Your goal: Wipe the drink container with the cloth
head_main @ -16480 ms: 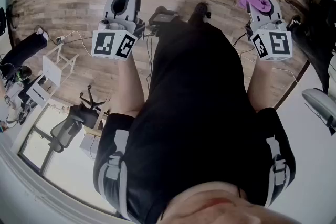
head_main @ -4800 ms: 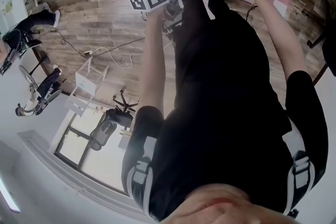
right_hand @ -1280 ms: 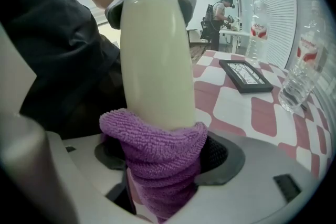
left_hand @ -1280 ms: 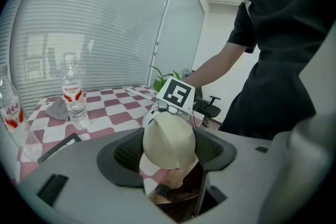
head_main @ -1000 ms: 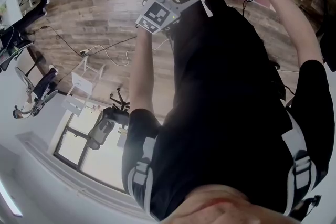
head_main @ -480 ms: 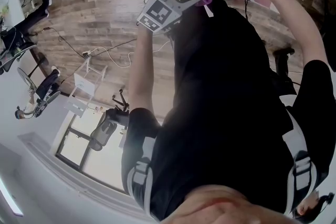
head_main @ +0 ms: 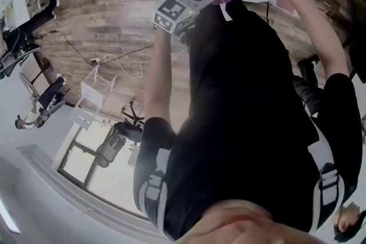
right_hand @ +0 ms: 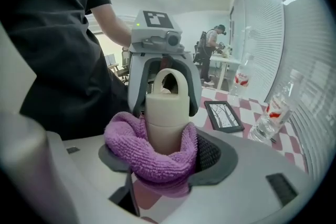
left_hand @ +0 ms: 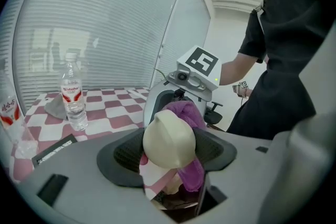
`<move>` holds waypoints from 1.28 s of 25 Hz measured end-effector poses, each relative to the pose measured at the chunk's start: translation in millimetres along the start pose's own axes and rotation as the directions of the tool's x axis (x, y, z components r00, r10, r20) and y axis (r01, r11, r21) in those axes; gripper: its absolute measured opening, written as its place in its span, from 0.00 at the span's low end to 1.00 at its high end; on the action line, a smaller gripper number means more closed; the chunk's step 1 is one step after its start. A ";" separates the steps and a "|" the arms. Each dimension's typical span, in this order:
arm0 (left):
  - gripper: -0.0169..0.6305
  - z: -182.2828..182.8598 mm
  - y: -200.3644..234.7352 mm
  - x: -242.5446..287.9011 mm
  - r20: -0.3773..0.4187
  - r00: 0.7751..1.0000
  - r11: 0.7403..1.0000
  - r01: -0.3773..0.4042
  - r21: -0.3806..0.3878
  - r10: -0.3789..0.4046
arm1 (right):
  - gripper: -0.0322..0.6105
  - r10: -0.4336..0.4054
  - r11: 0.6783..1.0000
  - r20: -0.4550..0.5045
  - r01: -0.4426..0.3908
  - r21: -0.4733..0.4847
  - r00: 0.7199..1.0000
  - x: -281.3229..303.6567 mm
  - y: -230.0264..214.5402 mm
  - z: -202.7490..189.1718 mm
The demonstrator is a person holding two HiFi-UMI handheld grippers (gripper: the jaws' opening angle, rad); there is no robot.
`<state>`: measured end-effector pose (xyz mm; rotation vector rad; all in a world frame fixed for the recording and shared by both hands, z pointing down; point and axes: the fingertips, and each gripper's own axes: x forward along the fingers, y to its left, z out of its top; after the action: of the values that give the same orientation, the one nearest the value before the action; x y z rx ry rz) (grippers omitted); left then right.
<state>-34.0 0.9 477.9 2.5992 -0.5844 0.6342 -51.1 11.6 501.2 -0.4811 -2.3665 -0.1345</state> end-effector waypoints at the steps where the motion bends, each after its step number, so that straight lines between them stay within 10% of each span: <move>1: 0.49 1.6 0.9 0.2 0.006 1.000 1.000 -0.005 -0.008 0.005 | 0.50 -0.019 1.000 0.008 0.019 0.017 1.000 -4.1 -0.8 -0.5; 13: 0.49 21.4 23.4 9.2 0.078 0.996 0.986 -0.032 -0.161 0.045 | 0.15 -0.338 0.903 0.085 0.297 0.309 0.937 -51.5 -10.4 -18.7; 32: 0.49 70.0 52.7 35.9 0.049 0.956 0.957 -0.289 -0.017 0.289 | 0.14 -0.781 0.442 -0.010 0.564 0.697 0.624 -160.6 14.4 -60.0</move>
<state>-6.5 -86.4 453.5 2.5479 -0.9944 0.6528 101.3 -37.4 438.3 0.9159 -2.5616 0.4373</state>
